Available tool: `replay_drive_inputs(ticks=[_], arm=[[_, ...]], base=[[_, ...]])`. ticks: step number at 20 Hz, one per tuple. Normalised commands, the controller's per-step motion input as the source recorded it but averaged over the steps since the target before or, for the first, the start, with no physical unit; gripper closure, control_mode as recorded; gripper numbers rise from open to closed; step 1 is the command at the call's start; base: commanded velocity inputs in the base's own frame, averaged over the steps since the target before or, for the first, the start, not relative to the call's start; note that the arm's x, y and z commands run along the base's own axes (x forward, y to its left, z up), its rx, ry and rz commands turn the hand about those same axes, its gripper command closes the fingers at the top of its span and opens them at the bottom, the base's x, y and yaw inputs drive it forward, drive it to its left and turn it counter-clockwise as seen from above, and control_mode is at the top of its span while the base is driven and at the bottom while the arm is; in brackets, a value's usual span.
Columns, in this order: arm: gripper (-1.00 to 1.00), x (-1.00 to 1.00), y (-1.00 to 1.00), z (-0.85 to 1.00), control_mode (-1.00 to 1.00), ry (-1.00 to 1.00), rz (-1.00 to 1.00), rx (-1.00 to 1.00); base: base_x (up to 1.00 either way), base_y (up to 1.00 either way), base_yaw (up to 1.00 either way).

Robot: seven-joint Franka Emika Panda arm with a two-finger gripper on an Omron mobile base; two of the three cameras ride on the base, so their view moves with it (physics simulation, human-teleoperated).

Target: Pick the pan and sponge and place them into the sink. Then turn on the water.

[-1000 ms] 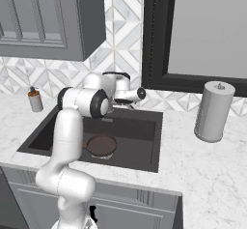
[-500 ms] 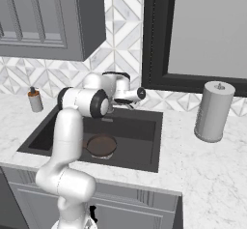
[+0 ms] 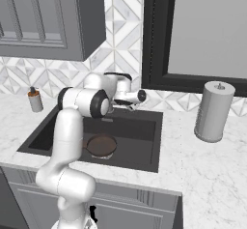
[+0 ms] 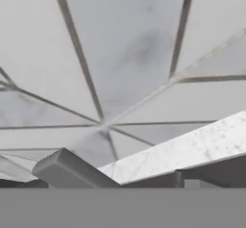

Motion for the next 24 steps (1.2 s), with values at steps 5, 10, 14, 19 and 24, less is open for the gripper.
replay_drive_inputs(ticks=[5,10,14,19,24], arm=[[1.0,0.0,-0.3,0.0,-1.0,0.0,-0.11,0.2],[1.0,0.02,-0.36,0.0,-1.0,0.03,-0.1,0.21],[1.0,0.01,-0.43,-0.01,-1.0,0.06,-0.05,0.23],[1.0,0.0,-0.39,-0.04,-1.0,0.03,-0.02,0.21],[1.0,0.0,-0.21,-0.14,-1.0,0.01,0.0,0.1]], base=[[0.0,0.0,0.0],[0.0,0.0,0.0],[0.0,0.0,0.0],[0.0,0.0,0.0],[0.0,0.0,0.0]])
